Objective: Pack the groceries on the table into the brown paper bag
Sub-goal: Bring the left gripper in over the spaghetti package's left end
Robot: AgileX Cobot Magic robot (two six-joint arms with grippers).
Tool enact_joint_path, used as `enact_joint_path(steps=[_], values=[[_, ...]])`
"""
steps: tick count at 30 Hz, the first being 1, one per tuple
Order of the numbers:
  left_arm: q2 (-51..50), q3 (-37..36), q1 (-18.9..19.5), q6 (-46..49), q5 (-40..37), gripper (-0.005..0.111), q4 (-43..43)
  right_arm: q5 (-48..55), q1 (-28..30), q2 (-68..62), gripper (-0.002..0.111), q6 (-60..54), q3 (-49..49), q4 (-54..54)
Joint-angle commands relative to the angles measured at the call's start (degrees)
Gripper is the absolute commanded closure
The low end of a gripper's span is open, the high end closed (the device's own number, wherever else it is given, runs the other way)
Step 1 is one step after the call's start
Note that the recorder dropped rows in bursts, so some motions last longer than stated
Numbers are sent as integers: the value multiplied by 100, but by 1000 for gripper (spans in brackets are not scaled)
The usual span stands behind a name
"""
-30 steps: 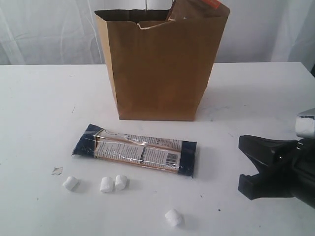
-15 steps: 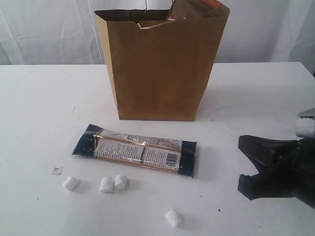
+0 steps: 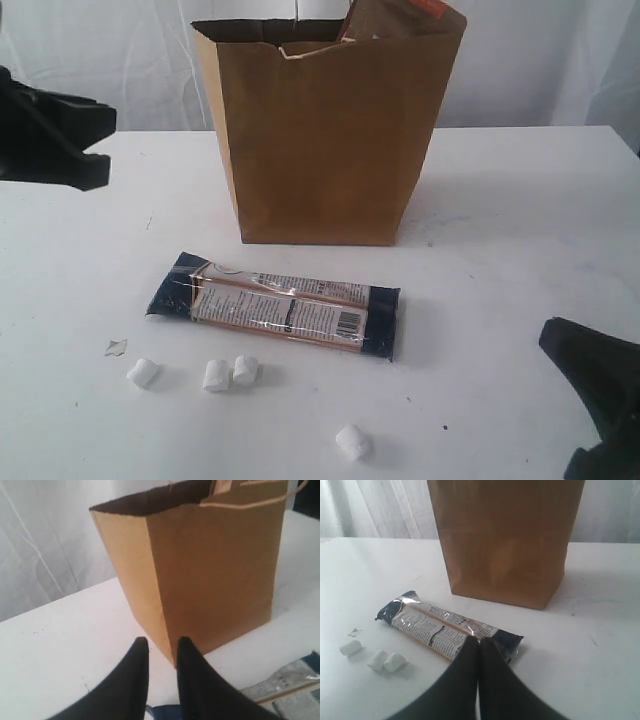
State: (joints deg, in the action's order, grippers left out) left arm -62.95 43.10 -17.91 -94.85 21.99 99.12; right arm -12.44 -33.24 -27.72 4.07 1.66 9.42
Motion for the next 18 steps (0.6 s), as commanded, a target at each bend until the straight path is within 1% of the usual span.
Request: enact_joint_path(steps=[1, 3, 5, 9, 12, 15, 18], values=[[-465, 27, -124, 781, -307, 80, 83, 1, 29, 501, 108, 23, -119, 2], [-660, 27, -215, 984, -462, 79, 83, 1, 29, 628, 108, 23, -119, 2], [-879, 27, -288, 1034, -568, 75, 83, -9, 29, 674, 108, 23, -119, 2], [-1179, 27, -438, 1034, -477, 64, 83, -9, 29, 674, 108, 23, -119, 2], [-1197, 27, -480, 979, -258, 63, 83, -9, 29, 674, 108, 23, -119, 2], [-1197, 27, -480, 385, -97, 63, 83, -9, 29, 674, 108, 23, -119, 2], [-1177, 27, -480, -430, -167, 63, 83, -9, 29, 674, 108, 23, -119, 2]])
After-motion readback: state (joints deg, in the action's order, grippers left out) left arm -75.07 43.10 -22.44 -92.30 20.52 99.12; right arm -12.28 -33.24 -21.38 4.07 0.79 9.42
